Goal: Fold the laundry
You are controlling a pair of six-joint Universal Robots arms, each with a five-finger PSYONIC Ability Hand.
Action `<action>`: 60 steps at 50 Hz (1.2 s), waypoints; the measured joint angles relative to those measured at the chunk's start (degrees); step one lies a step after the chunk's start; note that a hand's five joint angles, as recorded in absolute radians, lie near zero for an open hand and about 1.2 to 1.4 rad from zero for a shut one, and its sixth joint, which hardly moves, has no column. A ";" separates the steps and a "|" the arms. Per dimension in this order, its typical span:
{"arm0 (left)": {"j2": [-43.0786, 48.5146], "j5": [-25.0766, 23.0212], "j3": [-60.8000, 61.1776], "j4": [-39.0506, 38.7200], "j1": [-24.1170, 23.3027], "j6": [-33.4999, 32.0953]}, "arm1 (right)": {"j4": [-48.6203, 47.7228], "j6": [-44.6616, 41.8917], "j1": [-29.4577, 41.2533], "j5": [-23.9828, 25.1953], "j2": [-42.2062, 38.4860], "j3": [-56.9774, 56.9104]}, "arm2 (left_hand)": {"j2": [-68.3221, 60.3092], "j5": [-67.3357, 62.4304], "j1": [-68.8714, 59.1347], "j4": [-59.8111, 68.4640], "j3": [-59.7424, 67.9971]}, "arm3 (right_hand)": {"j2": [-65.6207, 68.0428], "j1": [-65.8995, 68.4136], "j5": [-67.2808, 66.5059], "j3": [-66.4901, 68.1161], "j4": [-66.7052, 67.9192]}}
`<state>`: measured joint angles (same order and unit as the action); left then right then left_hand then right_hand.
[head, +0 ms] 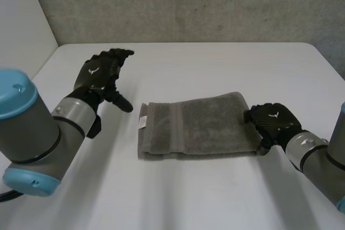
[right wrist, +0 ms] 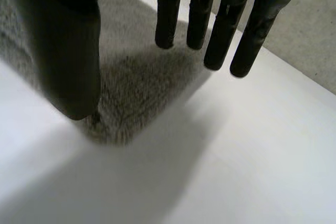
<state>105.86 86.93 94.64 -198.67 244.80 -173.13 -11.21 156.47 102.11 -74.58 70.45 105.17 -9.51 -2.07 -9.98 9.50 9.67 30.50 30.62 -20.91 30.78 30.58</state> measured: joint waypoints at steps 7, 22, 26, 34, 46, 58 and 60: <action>-0.05 2.24 -7.75 8.18 -3.44 -2.59 | -3.13 -1.26 -0.31 0.33 -2.89 0.58 | 0.00 0.00 0.00 0.00 0.00 | 23.81 23.32 -22.33 22.55 22.65; -1.10 4.90 -15.77 18.72 -5.38 -2.25 | -5.19 -2.29 -0.23 0.30 -1.04 -2.19 | 0.00 0.00 0.00 -0.02 -0.15 | 46.15 43.60 -45.49 45.80 46.19; -1.46 4.87 -15.87 18.68 -5.02 -2.24 | -4.80 -4.21 5.05 1.08 -1.21 -6.73 | 0.00 0.00 0.00 -0.01 -0.15 | 46.16 44.23 -45.81 45.82 46.20; -2.91 4.82 -16.06 19.12 -3.92 -2.22 | -2.75 -10.14 24.66 2.35 -9.01 -20.19 | 0.00 0.00 0.00 -0.02 -0.15 | 46.16 44.34 -45.81 46.03 46.20; -4.17 4.77 -15.92 19.49 -2.38 -2.22 | 5.46 -16.66 38.15 1.19 -22.94 -32.43 | 0.00 0.00 0.00 -0.02 -0.15 | 10.58 9.92 -9.46 10.38 10.88; -0.40 4.73 -15.58 19.22 -2.20 -2.08 | 2.68 0.76 29.88 -3.22 -9.58 -24.19 | 0.00 0.00 0.00 -0.02 -0.15 | -16.33 -17.32 17.47 -16.79 -15.70; 0.85 4.74 -15.50 19.18 -2.23 -2.05 | 2.05 4.71 27.56 -3.26 -7.70 -22.70 | 0.00 0.00 0.00 -0.02 -0.15 | -16.33 -17.33 17.47 -16.79 -15.70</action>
<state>106.71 91.67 79.15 -179.50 242.58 -175.17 -9.16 161.18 129.66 -77.84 62.75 82.47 -9.50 -2.07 -9.98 9.48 9.52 14.17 13.28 -3.44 13.99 14.88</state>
